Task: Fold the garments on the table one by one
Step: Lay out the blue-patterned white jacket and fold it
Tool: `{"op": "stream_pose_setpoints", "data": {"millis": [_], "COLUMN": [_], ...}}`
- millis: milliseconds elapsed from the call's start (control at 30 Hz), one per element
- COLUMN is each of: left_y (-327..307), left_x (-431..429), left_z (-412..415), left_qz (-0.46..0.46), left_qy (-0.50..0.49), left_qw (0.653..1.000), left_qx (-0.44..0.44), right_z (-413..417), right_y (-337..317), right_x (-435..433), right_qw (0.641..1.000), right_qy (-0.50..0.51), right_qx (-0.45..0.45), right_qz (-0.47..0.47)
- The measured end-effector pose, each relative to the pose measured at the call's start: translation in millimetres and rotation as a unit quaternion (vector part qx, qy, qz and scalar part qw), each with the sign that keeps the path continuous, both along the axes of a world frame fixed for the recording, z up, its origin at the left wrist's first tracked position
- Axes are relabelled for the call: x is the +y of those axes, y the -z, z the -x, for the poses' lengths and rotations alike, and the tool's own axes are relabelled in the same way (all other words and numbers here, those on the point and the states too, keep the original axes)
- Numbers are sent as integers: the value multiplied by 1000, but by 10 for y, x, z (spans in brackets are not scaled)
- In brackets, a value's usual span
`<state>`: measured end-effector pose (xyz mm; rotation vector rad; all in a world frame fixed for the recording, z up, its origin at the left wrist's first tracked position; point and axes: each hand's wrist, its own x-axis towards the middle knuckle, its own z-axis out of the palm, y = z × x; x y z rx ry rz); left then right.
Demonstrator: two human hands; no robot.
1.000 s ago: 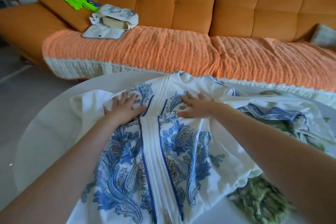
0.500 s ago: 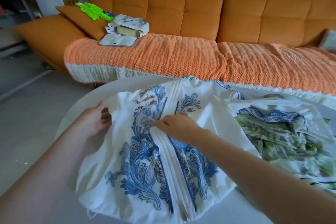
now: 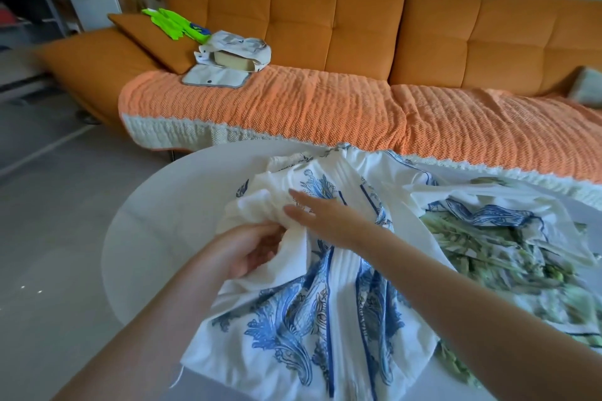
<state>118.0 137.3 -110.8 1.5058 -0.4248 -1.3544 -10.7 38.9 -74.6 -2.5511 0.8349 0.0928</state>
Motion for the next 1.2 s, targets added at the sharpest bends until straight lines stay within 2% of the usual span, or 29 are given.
{"op": "stream_pose_setpoints", "data": {"millis": [67, 100, 167, 233, 300, 333, 433, 467, 600, 700, 800, 867, 1000, 1067, 1133, 1200], "left_y": [9, 17, -18, -118, -186, -181, -43, -2, -26, -30, 11, 56, 43, -60, -199, -334], "left_x": [28, 56, 120, 140, 82, 13, -260, -351, -621, -832, -1018, -1107, -1021, -827, -553, -254], "left_z": [-189, -311, -575, -714, -811, -863, -990, -1018, -862, -701, -513, -412, -596, -852, -1179, -1472], "left_qz": [-6, -1, 3, 11, 17, 8, -39, -43, -21, -32, -43, -49, 7, 81, 154, 175], "left_qy": [-84, -129, -193, -240, -275, -267, -156, -146, -93, -31, 23, -2, -175, -263, -363, -396], "left_qw": [995, 988, 949, 882, 839, 839, 879, 888, 955, 967, 949, 946, 976, 958, 918, 900], "left_qx": [-44, -89, -250, -406, -468, -474, -449, -433, -281, -250, -312, -319, -131, -79, -38, -47], "right_z": [-2, 24, 94, 177, 261, 294, 365, 378, 390, 399, 403, 413, 440, 438, 432, 423], "right_y": [141, 188, 203, 197, 178, 167, 177, 192, 250, 260, 233, 225, 237, 216, 194, 199], "right_x": [11, -15, -68, -125, -176, -198, -237, -240, -249, -246, -227, -210, -199, -196, -196, -198], "right_qw": [992, 989, 990, 991, 993, 994, 996, 997, 998, 998, 997, 996, 995, 994, 994, 993], "right_qy": [-33, -32, -20, -17, -4, 7, 31, 33, 26, 22, 24, 17, 16, 7, 1, -1], "right_qx": [107, 130, 134, 129, 114, 104, 79, 73, 58, 62, 69, 75, 94, 99, 101, 106], "right_qz": [50, 64, 51, 37, 30, 26, 10, 8, 5, 11, 25, 33, 41, 49, 52, 50]}}
